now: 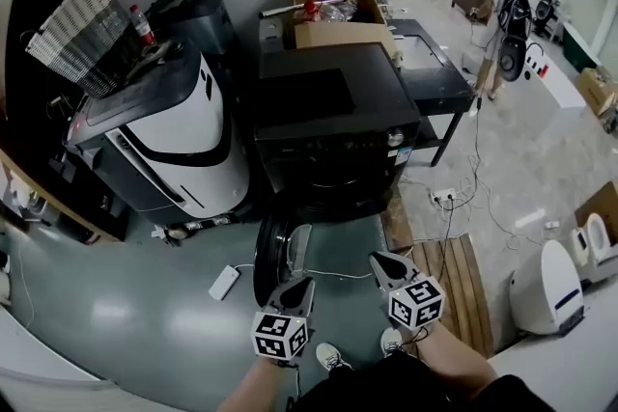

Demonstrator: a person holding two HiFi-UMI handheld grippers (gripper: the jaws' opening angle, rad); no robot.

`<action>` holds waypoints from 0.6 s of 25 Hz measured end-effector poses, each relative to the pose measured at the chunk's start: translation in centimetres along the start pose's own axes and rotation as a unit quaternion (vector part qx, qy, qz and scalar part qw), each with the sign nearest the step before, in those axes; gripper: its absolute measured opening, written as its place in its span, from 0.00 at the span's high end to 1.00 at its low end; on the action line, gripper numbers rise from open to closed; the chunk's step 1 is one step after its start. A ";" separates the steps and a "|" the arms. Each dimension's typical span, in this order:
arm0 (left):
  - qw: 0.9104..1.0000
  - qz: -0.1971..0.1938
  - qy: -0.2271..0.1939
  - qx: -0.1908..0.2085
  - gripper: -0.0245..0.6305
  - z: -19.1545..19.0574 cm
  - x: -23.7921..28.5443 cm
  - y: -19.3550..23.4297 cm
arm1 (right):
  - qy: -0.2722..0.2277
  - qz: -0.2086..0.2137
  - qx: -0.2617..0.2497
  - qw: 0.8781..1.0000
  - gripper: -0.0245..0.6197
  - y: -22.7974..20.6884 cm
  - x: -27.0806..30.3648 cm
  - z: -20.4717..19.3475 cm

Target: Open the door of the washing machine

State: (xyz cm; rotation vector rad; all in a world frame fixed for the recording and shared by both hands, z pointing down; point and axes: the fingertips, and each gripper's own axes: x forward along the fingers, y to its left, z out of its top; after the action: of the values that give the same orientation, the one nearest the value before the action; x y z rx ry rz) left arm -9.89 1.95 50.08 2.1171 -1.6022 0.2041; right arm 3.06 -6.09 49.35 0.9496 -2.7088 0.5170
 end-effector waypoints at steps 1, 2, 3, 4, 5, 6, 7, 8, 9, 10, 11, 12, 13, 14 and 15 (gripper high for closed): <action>1.000 -0.002 0.001 0.002 0.93 0.0 0.3 -0.9 | 0.001 -0.001 0.001 1.000 0.94 -0.4 -0.8 -0.1; 1.000 -0.001 0.001 0.004 0.93 0.0 0.7 -1.8 | 0.002 0.000 0.001 1.000 0.94 -0.9 -1.6 -0.2; 1.000 0.001 0.002 0.006 0.93 0.0 1.1 -2.7 | 0.003 0.002 0.000 1.000 0.94 -1.4 -2.3 -0.2; 1.000 0.004 0.002 0.007 0.93 0.0 1.5 -3.6 | 0.003 0.006 -0.002 1.000 0.94 -1.9 -3.1 -0.2; 1.000 0.006 0.001 0.007 0.93 0.0 1.8 -4.6 | 0.004 0.009 -0.004 1.000 0.94 -2.4 -3.8 -0.2; 1.000 0.008 -0.001 0.005 0.93 0.1 2.1 -5.5 | 0.005 0.013 -0.005 1.000 0.94 -2.9 -4.6 -0.2; 1.000 0.011 -0.003 0.004 0.93 0.2 2.4 -6.4 | 0.006 0.016 -0.005 1.000 0.94 -3.5 -5.3 -0.2; 1.000 0.014 -0.006 0.002 0.93 0.4 2.7 -7.3 | 0.007 0.020 -0.006 1.000 0.94 -4.1 -5.9 -0.2; 1.000 0.019 -0.009 -0.001 0.93 0.5 3.0 -8.1 | 0.007 0.023 -0.005 1.000 0.94 -4.6 -6.6 -0.1; 1.000 0.024 -0.012 -0.004 0.93 0.6 3.2 -8.8 | 0.007 0.027 -0.005 1.000 0.94 -5.2 -7.2 0.0; 0.999 0.030 -0.015 -0.008 0.93 0.7 3.4 -9.5 | 0.006 0.030 -0.005 1.000 0.94 -5.8 -7.7 0.0; 0.999 0.036 -0.019 -0.011 0.93 0.7 3.5 -10.2 | 0.006 0.033 -0.005 0.999 0.94 -6.3 -8.3 0.0; 0.999 0.042 -0.021 -0.013 0.93 0.7 3.6 -10.8 | 0.006 0.036 -0.006 0.999 0.94 -6.8 -8.7 0.1; 0.999 0.047 -0.023 -0.013 0.93 0.7 3.7 -11.4 | 0.006 0.039 -0.007 0.999 0.94 -7.2 -9.2 0.2; 0.998 0.051 -0.024 -0.011 0.93 0.8 3.7 -12.0 | 0.006 0.043 -0.007 0.999 0.94 -7.5 -9.5 0.3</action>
State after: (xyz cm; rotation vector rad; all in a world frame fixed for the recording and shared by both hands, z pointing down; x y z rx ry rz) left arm 2.41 0.81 47.53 2.0393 -1.7353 0.1691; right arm 15.14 -6.38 47.91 0.8270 -2.7494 0.5177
